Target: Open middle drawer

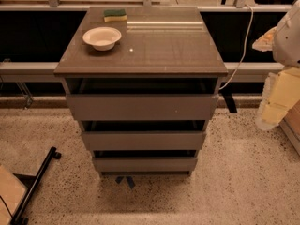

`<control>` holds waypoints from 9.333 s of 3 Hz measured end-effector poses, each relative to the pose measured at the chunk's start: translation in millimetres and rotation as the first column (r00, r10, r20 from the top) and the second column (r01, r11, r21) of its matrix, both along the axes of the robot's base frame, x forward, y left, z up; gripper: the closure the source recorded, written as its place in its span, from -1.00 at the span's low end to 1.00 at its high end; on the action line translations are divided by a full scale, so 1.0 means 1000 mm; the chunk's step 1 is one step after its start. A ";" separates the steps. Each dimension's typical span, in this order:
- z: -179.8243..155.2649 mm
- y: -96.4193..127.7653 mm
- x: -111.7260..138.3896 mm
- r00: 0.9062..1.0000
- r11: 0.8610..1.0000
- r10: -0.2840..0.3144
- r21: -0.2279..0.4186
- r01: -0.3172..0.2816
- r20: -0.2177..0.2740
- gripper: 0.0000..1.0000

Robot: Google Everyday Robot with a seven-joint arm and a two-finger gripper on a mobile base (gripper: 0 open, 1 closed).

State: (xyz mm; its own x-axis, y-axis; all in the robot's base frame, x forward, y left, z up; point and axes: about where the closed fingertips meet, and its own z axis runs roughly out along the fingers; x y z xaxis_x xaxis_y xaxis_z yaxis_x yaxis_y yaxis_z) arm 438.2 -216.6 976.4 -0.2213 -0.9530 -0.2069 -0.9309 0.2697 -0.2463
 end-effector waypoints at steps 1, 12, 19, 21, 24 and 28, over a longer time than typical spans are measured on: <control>0.000 0.000 0.000 1.000 1.000 0.000 0.001 0.000 0.000 -1.00; -0.359 0.092 0.103 0.978 0.791 -0.154 0.576 0.207 -0.140 -1.00; -0.529 0.113 0.254 0.964 0.645 -0.177 0.716 0.267 -0.200 -0.67; -0.532 0.109 0.255 0.955 0.637 -0.192 0.712 0.296 -0.226 0.24; -0.528 0.108 0.255 0.955 0.637 -0.192 0.712 0.296 -0.226 1.00; -0.528 0.110 0.227 0.937 0.641 -0.217 0.683 0.349 -0.275 0.03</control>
Offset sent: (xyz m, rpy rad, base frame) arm 0.0347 -0.0091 -0.0175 0.2109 0.1858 -0.1810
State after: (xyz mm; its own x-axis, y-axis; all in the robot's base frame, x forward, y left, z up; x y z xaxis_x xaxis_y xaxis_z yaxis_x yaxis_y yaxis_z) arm 665.2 -106.7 448.4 -0.5461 -0.4109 -0.7300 -0.7846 0.5562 0.2739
